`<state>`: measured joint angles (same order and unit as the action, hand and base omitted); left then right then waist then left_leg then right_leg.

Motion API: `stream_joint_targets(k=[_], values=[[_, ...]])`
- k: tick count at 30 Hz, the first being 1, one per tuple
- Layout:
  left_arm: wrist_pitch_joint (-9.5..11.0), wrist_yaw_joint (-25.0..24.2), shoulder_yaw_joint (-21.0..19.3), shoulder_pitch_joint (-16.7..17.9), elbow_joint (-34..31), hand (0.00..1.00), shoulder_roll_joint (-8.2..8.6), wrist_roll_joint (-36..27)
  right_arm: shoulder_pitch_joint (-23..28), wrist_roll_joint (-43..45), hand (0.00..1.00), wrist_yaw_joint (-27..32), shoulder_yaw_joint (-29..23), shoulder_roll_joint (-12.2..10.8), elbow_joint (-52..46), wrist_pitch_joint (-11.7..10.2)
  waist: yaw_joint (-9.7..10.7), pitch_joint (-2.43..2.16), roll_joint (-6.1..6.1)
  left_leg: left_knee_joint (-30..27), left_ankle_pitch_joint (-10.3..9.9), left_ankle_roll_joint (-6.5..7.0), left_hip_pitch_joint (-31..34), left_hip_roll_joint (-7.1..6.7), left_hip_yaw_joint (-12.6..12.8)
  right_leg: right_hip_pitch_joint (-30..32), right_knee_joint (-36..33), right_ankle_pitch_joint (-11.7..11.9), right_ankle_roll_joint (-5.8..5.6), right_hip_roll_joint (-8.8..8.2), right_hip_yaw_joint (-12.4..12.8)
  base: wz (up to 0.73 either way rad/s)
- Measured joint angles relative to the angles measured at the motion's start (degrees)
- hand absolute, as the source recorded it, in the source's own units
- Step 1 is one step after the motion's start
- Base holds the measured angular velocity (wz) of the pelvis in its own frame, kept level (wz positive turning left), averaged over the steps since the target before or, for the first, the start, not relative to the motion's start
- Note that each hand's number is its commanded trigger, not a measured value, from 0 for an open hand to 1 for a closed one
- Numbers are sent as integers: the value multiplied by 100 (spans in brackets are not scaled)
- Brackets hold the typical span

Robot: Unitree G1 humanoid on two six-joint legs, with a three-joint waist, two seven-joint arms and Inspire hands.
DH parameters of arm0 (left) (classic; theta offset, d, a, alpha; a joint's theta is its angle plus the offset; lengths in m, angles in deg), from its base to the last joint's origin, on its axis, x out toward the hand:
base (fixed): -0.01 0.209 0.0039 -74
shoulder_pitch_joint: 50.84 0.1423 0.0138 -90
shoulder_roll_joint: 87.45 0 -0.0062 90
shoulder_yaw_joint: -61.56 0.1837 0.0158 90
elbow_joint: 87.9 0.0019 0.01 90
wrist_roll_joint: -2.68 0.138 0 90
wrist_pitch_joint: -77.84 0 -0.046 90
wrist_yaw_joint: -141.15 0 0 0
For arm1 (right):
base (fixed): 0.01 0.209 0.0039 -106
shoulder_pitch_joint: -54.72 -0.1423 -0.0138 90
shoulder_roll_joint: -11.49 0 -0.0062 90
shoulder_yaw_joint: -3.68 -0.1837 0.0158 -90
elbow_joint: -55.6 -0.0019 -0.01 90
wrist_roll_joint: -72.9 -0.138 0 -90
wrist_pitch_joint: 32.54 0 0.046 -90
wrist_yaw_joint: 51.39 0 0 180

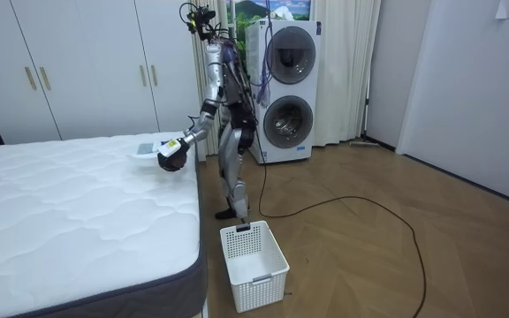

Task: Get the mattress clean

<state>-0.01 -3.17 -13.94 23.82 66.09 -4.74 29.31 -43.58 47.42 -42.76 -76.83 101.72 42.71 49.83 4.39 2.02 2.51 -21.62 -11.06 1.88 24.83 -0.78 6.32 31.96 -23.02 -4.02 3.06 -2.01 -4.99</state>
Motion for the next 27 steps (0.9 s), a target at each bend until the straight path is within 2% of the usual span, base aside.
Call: stream_joint_targets(k=[4,6,10,13,16,18,21,27], values=[[37,160,156,115,-119,100,-10,11,-184,-170,0,414,-432,14,-303,-53,24,-18,-66,-10,4,15,57,-4,68,55,-25,52,-11,-14,10,-8],[85,245,174,393,-241,100,-10,47,-238,-381,0,817,-701,18,-706,-82,22,-57,-139,-68,-1,30,47,8,154,83,-69,50,-8,-24,34,-23],[77,313,183,666,-242,100,-8,116,-234,-396,0,1480,-908,19,-1165,-287,28,-71,-186,-113,-9,37,50,16,154,80,-60,50,-8,1,34,-1],[14,322,265,749,-233,100,-8,110,-311,-309,0,1918,-1119,26,-1482,-305,11,-70,-186,-97,-24,58,76,7,154,113,-77,40,-21,-20,23,5],[11,322,262,764,-238,100,-10,117,-381,227,0,2418,-1314,32,-1874,-411,3,-69,-186,-97,-33,68,95,6,162,125,-61,41,-24,-20,23,-1],[11,322,264,793,-236,100,-9,124,-406,561,0,2864,-1309,63,-2179,-601,-14,-68,-185,-79,-33,69,96,6,167,125,-65,41,-24,-24,19,-2],[10,300,317,794,-218,100,-8,120,-467,851,0,3274,-1300,94,-2352,-783,-6,-66,-189,-24,-32,69,74,0,170,133,-71,40,-25,-36,28,0],[-18,134,392,887,-206,100,-6,329,-519,1479,0,3927,-1279,122,-3157,-998,-59,-63,-194,-10,-30,72,160,-1,315,328,-120,30,-35,-41,170,-12]])
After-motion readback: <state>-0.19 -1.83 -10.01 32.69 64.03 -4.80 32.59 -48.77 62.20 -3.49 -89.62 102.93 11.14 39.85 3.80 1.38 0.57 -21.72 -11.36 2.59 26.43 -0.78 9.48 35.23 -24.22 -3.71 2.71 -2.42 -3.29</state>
